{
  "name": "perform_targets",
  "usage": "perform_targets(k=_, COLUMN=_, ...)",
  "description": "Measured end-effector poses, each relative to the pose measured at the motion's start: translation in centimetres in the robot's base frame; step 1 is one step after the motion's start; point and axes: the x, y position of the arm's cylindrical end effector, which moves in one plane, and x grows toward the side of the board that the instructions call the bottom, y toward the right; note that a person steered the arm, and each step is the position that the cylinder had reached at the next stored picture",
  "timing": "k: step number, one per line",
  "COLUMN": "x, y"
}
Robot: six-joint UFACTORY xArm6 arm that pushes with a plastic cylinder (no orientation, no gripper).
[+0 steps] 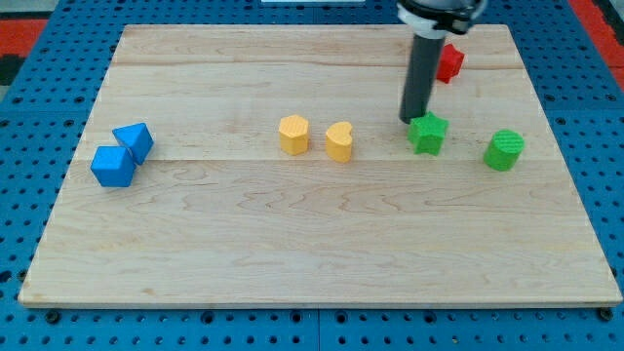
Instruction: Push the green star into green circle at left
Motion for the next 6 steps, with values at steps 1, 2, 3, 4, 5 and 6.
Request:
perform_targets(k=1, x=0.5, y=2.4)
perform_targets(k=2, x=-0.5, y=0.7)
perform_targets(k=3, x=-1.7, y=-5.7)
perform_targets(k=4, x=1.6, y=-4.5)
perform_targets(k=5, x=3.0, y=-1.5)
perform_targets(k=6, x=3.1, y=0.1)
